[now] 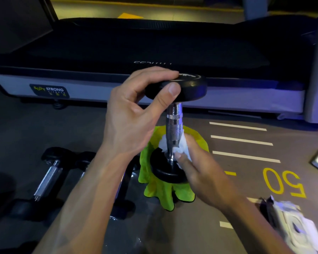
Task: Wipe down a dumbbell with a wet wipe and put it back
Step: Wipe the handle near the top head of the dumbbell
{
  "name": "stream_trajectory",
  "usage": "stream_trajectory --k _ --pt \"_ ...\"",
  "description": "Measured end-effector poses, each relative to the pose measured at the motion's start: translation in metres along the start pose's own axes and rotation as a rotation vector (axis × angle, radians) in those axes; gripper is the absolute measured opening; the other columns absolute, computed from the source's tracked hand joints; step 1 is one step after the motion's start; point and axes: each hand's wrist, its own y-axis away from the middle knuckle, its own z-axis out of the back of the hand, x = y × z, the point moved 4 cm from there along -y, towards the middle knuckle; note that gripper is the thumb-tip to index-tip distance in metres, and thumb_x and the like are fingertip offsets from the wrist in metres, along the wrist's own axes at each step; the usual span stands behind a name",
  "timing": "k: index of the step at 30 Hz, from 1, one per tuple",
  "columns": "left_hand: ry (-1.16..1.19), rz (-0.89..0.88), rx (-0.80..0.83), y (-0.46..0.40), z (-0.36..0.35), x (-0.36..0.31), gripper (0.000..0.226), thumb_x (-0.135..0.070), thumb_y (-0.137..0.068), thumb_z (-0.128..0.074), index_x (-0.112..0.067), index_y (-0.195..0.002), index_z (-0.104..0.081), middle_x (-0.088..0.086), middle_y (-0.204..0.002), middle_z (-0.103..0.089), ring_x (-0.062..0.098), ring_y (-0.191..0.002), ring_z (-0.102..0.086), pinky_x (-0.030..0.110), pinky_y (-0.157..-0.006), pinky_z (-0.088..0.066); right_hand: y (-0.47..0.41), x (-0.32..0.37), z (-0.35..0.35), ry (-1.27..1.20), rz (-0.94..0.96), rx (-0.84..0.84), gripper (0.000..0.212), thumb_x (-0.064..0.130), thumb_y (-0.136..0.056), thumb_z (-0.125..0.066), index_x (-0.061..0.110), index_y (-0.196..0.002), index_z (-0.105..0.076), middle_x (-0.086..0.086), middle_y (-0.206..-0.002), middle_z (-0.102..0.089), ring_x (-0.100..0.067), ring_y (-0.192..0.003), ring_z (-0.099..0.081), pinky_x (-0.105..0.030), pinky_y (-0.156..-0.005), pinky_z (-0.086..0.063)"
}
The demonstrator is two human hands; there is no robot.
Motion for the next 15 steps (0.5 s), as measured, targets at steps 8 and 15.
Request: stream_trajectory --k 8,15 --pt "0.003 0.021 -0.036 0.000 -0.002 0.003 0.016 -0.021 -0.098 -0.073 -0.024 -0.114 -0.073 0.004 -0.123 -0.071 0.015 -0.122 -0.066 0.034 -0.106 -0.052 0.017 0.013 0.005 0.071 -0.137 -0.212 0.032 0.036 -0.104 -0.044 0.022 -0.096 -0.071 0.013 -0.091 -0.070 -0.009 -0.092 -0.063 -0.025 -0.094 -0.046" --pt "0.001 0.010 -0.023 -0.003 -0.012 -0.002 0.015 -0.023 -0.097 -0.074 -0.027 -0.112 -0.074 -0.001 -0.119 -0.071 0.011 -0.117 -0.067 0.031 -0.103 -0.052 0.006 0.013 0.009 -0.339 -0.310 -0.169 0.052 0.019 -0.108 -0.047 0.025 -0.063 -0.074 0.028 -0.062 -0.069 0.020 -0.062 -0.060 -0.001 -0.063 -0.043"
